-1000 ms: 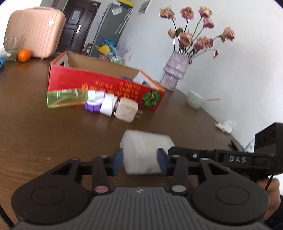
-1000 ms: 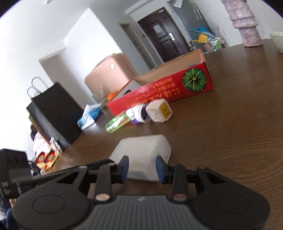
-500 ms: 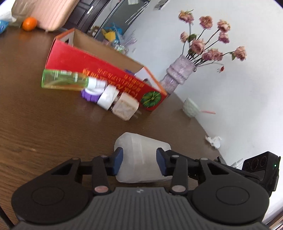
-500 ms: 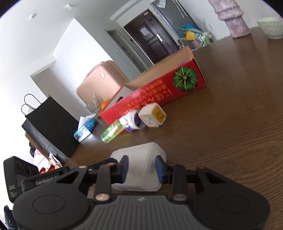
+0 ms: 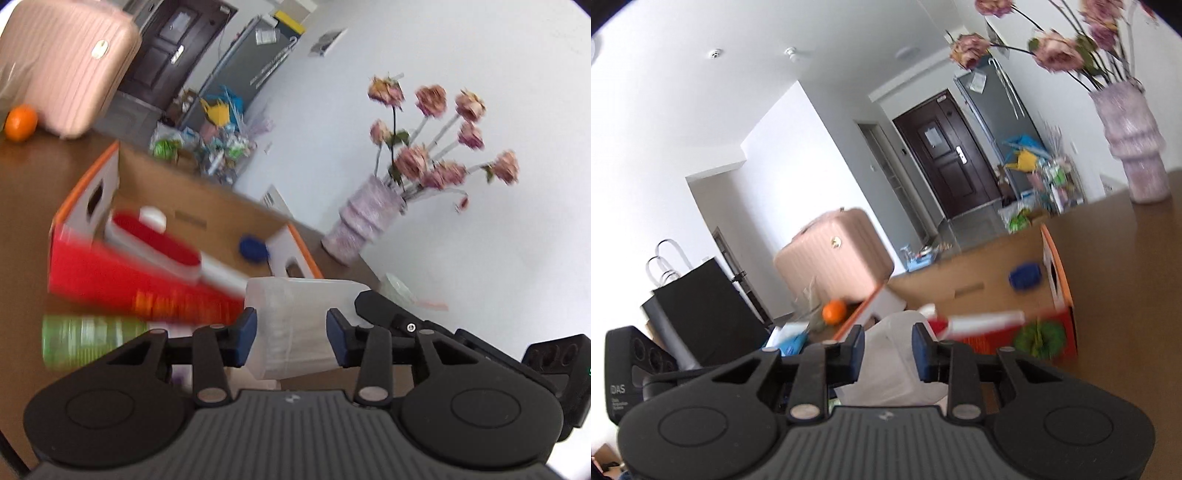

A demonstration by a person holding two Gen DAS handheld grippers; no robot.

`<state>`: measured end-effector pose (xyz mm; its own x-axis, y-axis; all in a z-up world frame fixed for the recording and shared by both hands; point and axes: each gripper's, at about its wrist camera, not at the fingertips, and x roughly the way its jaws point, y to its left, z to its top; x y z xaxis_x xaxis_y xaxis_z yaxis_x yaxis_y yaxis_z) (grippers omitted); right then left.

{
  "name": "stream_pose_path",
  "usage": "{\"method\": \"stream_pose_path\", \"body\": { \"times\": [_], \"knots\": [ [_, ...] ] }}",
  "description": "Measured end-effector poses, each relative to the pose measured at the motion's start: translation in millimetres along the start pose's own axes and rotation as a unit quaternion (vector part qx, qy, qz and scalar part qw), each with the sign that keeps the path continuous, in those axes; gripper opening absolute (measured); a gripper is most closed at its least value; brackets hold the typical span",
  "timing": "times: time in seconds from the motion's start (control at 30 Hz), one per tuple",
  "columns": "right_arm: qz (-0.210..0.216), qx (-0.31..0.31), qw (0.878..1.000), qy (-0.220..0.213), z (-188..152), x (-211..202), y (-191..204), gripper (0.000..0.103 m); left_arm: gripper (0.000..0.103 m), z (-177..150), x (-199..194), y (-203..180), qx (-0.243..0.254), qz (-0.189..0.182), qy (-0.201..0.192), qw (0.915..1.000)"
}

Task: Organize rigid objects
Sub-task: 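Carry the white bottle into the red box and release it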

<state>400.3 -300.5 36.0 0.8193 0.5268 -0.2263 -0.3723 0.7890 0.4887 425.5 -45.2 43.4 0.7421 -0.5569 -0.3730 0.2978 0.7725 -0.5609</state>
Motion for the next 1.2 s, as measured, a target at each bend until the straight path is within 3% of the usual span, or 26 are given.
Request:
{"method": "stream_pose_path", "body": {
  "times": [0.17, 0.3, 0.4, 0.47, 0.5, 0.53, 0.57, 0.63, 0.73, 0.9, 1.03, 1.07, 1.2],
  "knots": [
    [-0.03, 0.013, 0.999, -0.001, 45, 72, -23, 0.028, 0.041, 63, 48, 17, -0.006, -0.012, -0.018, 0.9998],
    [-0.045, 0.054, 0.997, 0.022, 64, 138, -59, 0.028, 0.041, 101, 99, 45, -0.044, 0.0, 0.009, 0.999],
    [-0.083, 0.081, 0.993, 0.036, 66, 183, -81, 0.03, 0.041, 115, 138, 58, -0.033, 0.001, 0.023, 0.9992],
    [-0.112, 0.107, 0.987, 0.045, 66, 207, -95, 0.038, 0.041, 118, 164, 68, -0.023, 0.019, 0.05, 0.9983],
    [-0.12, 0.11, 0.985, 0.053, 62, 213, -98, 0.042, 0.041, 116, 170, 72, -0.02, 0.053, 0.049, 0.9972],
    [-0.121, 0.122, 0.983, 0.066, 58, 217, -103, 0.059, 0.041, 112, 172, 77, -0.018, 0.084, 0.041, 0.9955],
    [-0.116, 0.136, 0.981, 0.07, 53, 216, -105, 0.067, 0.047, 108, 173, 81, -0.017, 0.104, 0.034, 0.9939],
    [-0.119, 0.11, 0.985, 0.053, 53, 214, -99, 0.072, 0.05, 106, 180, 80, 0.008, 0.136, 0.067, 0.9885],
    [-0.144, 0.049, 0.988, 0.026, 52, 208, -84, 0.081, 0.055, 105, 173, 71, 0.014, 0.119, 0.05, 0.9916],
    [-0.14, 0.048, 0.988, 0.032, 58, 203, -79, 0.081, 0.074, 104, 163, 61, 0.04, 0.152, 0.041, 0.9868],
    [-0.143, 0.003, 0.989, 0.029, 68, 171, -70, 0.082, 0.084, 99, 121, 51, 0.071, 0.144, 0.028, 0.9866],
    [-0.149, -0.008, 0.988, 0.027, 69, 157, -65, 0.083, 0.091, 96, 106, 46, 0.087, 0.144, 0.022, 0.9854],
    [-0.138, -0.065, 0.988, 0.014, 55, 90, -39, 0.085, 0.097, 67, 32, 28, 0.156, 0.159, -0.028, 0.9745]
  ]
}}
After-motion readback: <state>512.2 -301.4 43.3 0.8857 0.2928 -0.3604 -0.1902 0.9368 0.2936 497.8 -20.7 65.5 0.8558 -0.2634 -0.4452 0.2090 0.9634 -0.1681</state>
